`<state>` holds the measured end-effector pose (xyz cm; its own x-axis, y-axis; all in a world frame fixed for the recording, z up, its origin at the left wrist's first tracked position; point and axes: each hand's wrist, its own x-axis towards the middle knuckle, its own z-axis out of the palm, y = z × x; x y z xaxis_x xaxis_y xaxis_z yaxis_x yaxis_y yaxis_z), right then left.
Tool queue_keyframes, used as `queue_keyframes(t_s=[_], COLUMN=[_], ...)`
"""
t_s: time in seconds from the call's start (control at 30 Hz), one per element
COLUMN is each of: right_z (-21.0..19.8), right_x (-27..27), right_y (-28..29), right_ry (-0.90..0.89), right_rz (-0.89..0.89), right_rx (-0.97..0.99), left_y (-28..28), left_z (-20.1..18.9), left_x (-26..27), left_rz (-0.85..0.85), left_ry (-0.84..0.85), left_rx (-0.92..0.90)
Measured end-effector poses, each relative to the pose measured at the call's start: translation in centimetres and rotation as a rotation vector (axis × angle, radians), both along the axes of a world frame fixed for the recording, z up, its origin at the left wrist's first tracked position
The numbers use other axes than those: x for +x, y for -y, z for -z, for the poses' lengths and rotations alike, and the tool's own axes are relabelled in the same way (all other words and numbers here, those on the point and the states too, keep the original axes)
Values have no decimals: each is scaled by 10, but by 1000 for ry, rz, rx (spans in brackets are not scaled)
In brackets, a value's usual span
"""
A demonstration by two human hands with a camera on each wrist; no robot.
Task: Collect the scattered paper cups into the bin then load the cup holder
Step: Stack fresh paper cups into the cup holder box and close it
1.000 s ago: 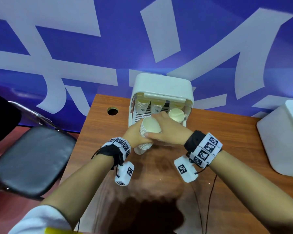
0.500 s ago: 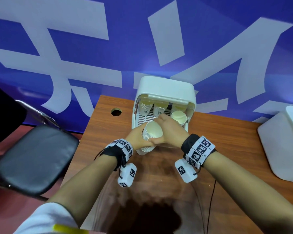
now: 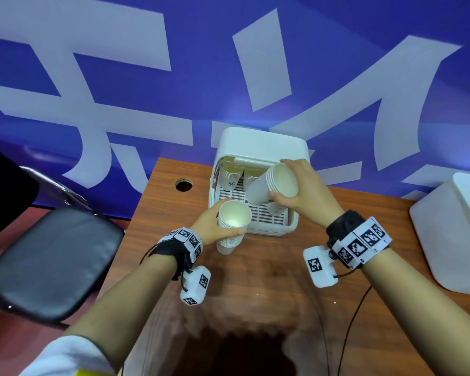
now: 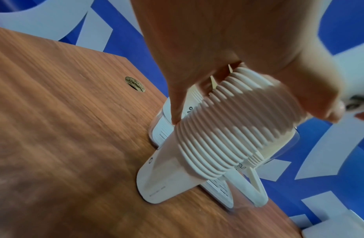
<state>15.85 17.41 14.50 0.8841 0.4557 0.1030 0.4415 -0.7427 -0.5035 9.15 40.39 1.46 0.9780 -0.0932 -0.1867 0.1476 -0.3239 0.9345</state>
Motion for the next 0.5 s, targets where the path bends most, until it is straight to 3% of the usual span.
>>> queue_keyframes(t_s=[0.33,0.5], right_z=[98,123], right_x=[38,65], right_y=[-31,-58], right_ry=[-11,-19], right_rz=[-2,102], right_rx=[-252,-443], left_y=[-5,-6], left_z=[4,7], left_x=[2,0], left_rz=[34,31], left_ry=[1,-13], left_rx=[11,-9])
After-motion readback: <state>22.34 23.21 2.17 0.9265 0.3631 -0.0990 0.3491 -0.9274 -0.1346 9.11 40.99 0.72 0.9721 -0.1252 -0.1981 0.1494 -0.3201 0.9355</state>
